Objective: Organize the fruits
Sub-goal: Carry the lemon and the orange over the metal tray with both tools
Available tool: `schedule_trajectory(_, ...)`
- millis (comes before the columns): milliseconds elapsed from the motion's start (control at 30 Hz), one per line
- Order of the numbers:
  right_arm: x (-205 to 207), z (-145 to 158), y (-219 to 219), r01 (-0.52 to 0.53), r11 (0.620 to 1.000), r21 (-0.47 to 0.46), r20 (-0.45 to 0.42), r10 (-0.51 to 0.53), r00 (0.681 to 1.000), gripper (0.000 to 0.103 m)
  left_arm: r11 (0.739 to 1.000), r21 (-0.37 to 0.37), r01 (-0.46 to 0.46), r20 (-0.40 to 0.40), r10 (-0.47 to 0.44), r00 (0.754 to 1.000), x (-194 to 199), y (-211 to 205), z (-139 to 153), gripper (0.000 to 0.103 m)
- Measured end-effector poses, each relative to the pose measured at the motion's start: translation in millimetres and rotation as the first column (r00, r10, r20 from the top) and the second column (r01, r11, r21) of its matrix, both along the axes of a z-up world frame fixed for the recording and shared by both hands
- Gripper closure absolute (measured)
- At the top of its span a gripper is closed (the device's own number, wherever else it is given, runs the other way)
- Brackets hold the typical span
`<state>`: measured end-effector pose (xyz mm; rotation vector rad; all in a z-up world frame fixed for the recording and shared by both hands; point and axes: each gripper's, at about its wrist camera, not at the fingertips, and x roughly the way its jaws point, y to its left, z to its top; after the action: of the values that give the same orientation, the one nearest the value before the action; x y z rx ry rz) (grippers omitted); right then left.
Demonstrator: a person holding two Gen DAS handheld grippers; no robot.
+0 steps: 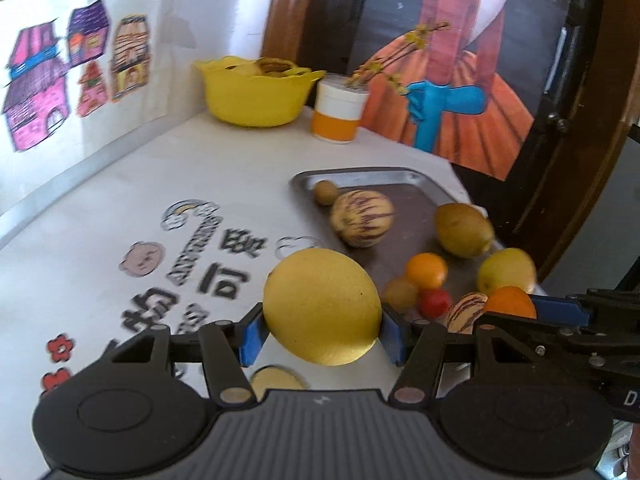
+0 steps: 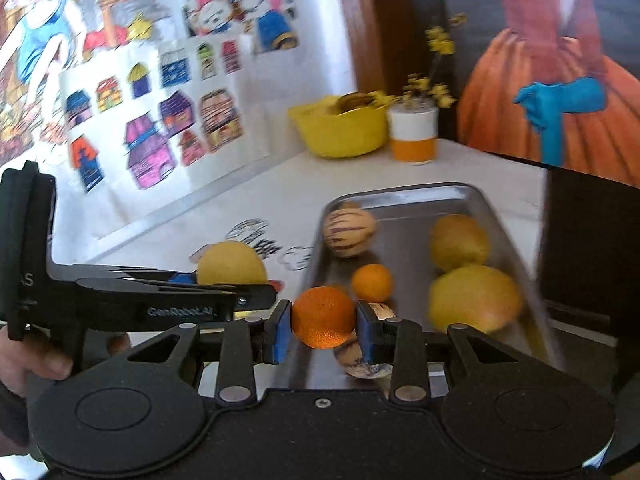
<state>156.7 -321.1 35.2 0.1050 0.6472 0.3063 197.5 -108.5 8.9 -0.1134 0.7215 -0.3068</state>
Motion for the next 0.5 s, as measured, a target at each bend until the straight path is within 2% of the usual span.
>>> schedule_trajectory(267, -9.4, -12.1, -38.3, 0.151, 0.988, 0.006, 0.008, -0.151, 0.988, 0.067, 0.999, 0.016, 0.042, 0.034, -0.043, 0.998, 10.5, -30.1, 15.9, 0.041)
schedule_trajectory(500, -11.9, -28.6, -51.3, 0.198, 0.98, -0.008, -0.016, -0.198, 0.98, 0.067, 0.996, 0.026, 0.086, 0.046, -0.087, 0.995, 29.0, -58.0, 19.7, 0.041)
